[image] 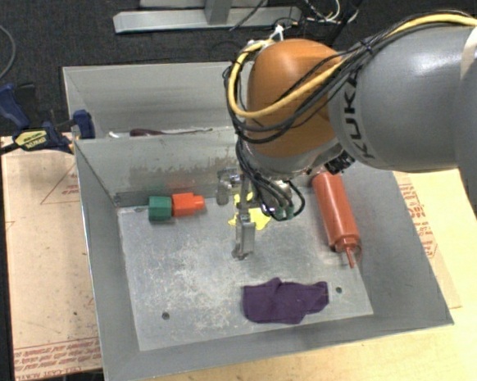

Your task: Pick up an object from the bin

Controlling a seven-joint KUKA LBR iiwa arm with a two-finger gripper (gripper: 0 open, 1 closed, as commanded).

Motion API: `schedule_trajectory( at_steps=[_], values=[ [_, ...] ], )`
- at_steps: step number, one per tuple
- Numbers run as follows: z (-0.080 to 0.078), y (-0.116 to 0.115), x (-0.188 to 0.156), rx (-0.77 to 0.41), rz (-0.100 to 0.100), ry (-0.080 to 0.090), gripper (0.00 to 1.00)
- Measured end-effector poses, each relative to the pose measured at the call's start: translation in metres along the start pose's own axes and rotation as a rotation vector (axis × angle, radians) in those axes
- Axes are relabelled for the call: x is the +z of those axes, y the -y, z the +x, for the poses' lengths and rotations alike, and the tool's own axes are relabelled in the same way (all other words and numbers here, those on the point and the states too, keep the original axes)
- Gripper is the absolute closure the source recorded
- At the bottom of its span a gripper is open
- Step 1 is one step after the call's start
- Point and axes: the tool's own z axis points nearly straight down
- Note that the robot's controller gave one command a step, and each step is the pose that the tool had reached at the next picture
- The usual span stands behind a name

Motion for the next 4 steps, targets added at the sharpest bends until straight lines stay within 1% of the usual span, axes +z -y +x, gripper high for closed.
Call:
schedule_trajectory(
  at_steps=[1,2,3,4],
  values=[
    [-0.001,0.001,-0.005,0.002,-0.001,0.007,0.00],
    [0.018,0.034,0.026,-0.060,-0.002,0.009,0.00],
    [-0.013,0.069,0.074,-0.101,-0.001,0.014,0.00],
    [-0.044,0.084,0.113,-0.110,0.000,0.008,0.00]
  ],
)
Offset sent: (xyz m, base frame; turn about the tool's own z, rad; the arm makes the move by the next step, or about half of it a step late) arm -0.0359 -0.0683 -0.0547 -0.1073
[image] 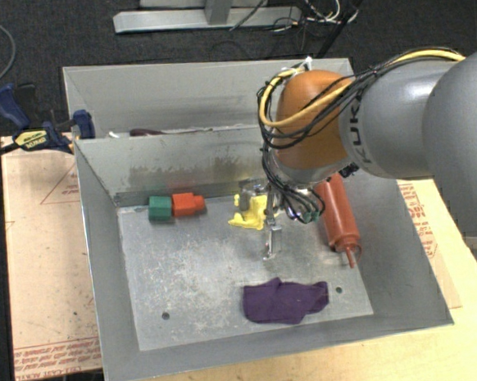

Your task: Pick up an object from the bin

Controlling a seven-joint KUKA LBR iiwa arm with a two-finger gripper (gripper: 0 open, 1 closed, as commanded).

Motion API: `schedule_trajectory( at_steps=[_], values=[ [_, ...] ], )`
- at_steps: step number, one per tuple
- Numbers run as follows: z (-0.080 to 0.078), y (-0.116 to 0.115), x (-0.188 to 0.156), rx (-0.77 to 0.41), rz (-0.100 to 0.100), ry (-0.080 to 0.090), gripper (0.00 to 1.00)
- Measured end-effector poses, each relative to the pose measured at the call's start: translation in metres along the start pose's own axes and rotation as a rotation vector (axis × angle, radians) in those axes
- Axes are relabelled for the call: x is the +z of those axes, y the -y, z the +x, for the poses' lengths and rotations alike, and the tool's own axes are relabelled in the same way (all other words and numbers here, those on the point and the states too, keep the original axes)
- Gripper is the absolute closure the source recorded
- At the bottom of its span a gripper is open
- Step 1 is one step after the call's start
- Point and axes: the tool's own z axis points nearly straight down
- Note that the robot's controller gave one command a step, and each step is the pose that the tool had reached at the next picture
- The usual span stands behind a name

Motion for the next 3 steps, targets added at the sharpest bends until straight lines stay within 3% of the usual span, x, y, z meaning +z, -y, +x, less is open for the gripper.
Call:
schedule_trajectory(
  at_steps=[1,2,3],
  values=[
    [-0.017,0.010,-0.008,-0.035,-0.001,0.007,0.00],
    [-0.018,0.051,0.018,-0.122,-0.001,0.004,1.00],
    [-0.018,0.051,0.018,-0.122,-0.001,0.004,1.00]
  ],
)
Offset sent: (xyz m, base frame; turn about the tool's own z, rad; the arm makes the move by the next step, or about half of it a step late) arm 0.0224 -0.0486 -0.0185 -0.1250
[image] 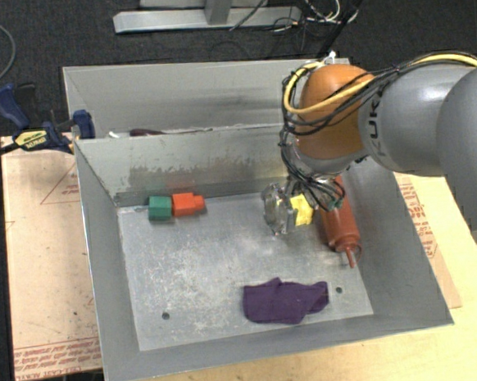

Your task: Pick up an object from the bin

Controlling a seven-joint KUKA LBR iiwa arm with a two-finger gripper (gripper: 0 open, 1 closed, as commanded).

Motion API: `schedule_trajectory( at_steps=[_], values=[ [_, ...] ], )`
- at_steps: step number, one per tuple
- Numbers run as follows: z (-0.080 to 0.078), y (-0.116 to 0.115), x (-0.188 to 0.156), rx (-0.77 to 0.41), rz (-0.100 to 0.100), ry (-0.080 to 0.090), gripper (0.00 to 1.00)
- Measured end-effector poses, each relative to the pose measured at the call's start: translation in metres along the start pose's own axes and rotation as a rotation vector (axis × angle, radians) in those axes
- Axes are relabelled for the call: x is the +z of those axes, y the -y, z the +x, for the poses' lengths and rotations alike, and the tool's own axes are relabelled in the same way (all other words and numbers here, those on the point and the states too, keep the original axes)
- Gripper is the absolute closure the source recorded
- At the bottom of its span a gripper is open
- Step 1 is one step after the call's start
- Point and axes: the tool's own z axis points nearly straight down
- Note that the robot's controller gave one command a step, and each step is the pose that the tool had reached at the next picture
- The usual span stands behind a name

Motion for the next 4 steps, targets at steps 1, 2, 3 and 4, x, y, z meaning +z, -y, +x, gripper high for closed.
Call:
schedule_trajectory(
  at_steps=[1,2,3,4],
  values=[
    [0.043,0.039,-0.006,-0.063,-0.002,0.001,1.00],
    [0.059,0.045,-0.052,-0.004,-0.001,-0.006,1.00],
    [0.112,0.114,-0.058,-0.151,-0.001,0.002,0.00],
    [0.110,0.112,-0.059,-0.153,-0.003,0.003,0.00]
  ],
)
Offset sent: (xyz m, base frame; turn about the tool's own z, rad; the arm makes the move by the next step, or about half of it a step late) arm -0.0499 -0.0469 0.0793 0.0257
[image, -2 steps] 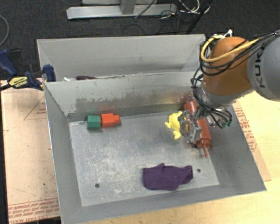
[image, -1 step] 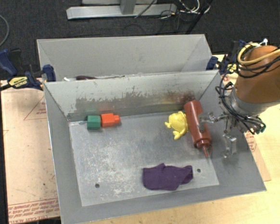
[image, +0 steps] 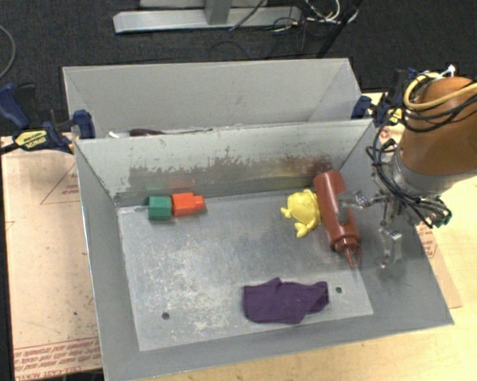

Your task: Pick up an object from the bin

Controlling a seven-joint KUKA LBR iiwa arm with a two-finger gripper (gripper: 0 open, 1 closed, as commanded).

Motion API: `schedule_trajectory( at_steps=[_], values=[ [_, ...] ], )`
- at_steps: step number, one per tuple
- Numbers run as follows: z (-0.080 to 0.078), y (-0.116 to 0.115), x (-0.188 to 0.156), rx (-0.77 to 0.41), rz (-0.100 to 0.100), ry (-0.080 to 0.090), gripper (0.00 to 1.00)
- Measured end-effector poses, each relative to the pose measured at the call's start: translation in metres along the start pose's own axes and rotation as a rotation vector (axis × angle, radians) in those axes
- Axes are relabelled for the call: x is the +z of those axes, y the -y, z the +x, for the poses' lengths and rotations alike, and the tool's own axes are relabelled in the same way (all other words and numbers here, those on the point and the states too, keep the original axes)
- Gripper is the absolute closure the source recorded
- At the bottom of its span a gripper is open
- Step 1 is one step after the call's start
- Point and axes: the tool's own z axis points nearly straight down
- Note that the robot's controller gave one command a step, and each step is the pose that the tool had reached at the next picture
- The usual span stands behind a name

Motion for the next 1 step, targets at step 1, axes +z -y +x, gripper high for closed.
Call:
schedule_trajectory(
  at_steps=[1],
  values=[
    [-0.0443,-0.0545,0.0605,-0.427,-0.001,0.000,1.00]
  ],
)
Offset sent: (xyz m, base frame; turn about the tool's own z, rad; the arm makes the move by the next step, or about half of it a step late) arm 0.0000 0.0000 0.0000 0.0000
